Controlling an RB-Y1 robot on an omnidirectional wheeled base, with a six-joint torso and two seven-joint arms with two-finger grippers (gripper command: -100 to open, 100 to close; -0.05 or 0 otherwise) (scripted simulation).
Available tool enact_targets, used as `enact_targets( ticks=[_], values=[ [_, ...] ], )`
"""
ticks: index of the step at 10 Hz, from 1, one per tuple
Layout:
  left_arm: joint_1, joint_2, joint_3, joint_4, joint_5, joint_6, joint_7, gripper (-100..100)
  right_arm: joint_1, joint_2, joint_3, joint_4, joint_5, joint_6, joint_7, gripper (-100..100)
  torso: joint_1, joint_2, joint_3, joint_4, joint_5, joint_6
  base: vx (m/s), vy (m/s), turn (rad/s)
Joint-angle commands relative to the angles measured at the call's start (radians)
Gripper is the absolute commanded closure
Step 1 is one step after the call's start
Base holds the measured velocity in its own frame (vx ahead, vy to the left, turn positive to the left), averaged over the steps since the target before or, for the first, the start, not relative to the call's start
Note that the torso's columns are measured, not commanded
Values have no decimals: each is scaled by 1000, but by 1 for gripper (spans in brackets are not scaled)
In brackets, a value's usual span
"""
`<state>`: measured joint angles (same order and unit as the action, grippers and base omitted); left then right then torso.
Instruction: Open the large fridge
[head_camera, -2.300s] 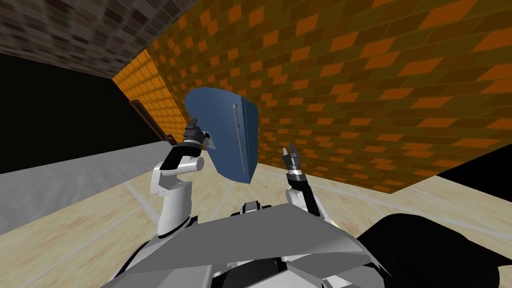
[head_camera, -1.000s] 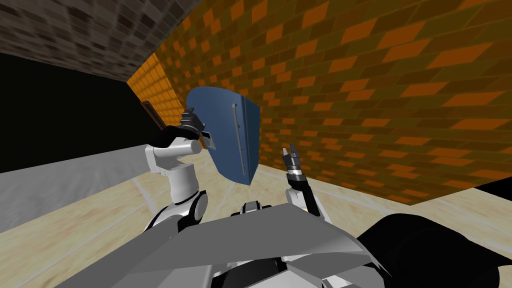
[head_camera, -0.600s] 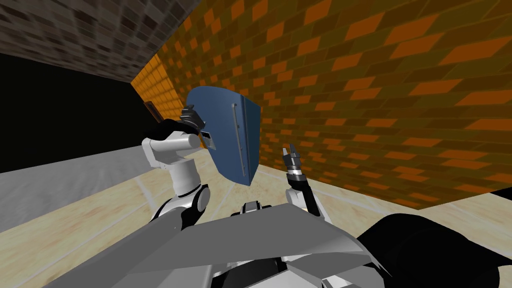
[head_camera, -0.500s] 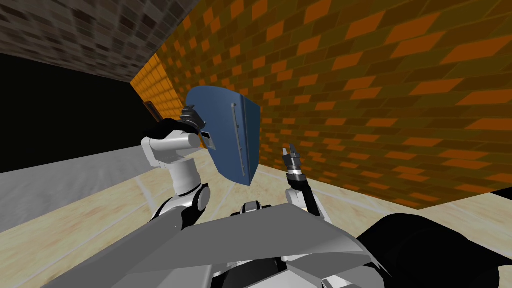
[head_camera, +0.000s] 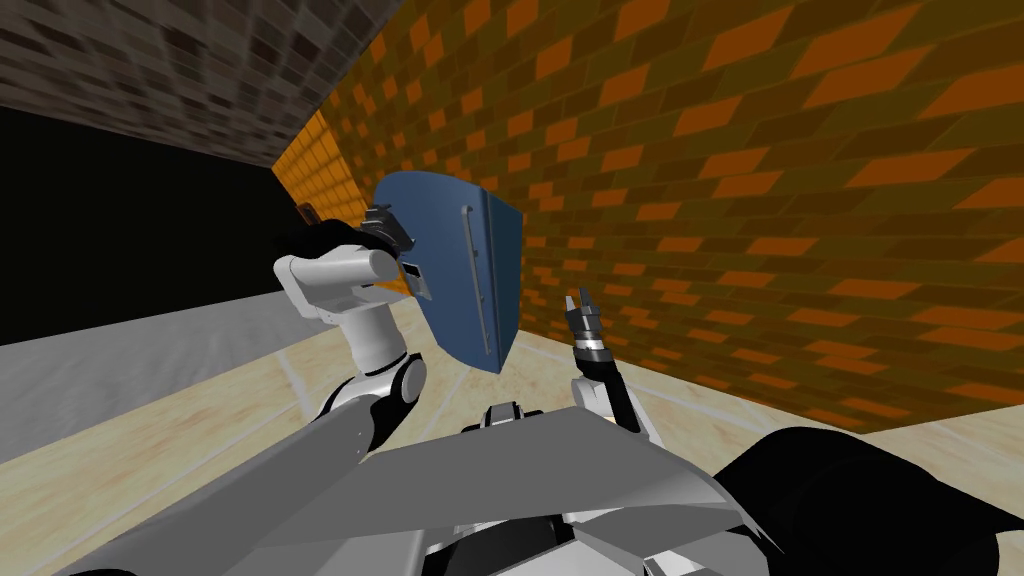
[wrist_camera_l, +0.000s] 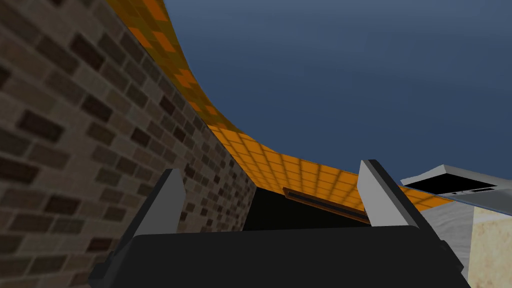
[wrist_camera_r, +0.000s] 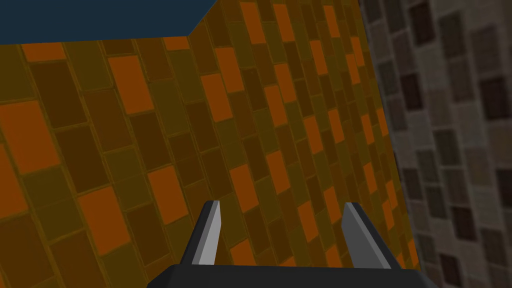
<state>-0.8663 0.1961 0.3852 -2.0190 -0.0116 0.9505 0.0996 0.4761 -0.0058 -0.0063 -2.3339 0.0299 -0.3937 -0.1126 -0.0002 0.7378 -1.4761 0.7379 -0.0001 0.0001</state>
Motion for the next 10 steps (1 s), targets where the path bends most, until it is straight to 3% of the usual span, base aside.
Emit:
enact_targets(
  ticks=[1,5,7,8,9,10],
  values=[
    [-60,-3,15,23,4,69,14,-100,0,0,0,0,0,0,0,0,1,1,1,0,0,0,27,-31,61],
    [-168,-15,37,68,6,192,39,-100,0,0,0,0,0,0,0,0,0,-1,-1,0,0,0,50,-41,46],
    [-188,-15,37,68,6,227,39,-100,0,0,0,0,0,0,0,0,0,1,1,0,0,0,25,-31,9],
    [-235,-21,46,90,6,270,51,-100,0,0,0,0,0,0,0,0,2,2,2,1,0,0,27,-30,60],
    [-242,-21,46,90,6,290,51,-100,0,0,0,0,0,0,0,0,1,1,1,1,0,0,33,-32,34],
    [-281,-28,55,113,7,325,64,-100,0,0,0,0,0,0,0,0,0,0,0,0,0,0,37,-37,56]
  ],
)
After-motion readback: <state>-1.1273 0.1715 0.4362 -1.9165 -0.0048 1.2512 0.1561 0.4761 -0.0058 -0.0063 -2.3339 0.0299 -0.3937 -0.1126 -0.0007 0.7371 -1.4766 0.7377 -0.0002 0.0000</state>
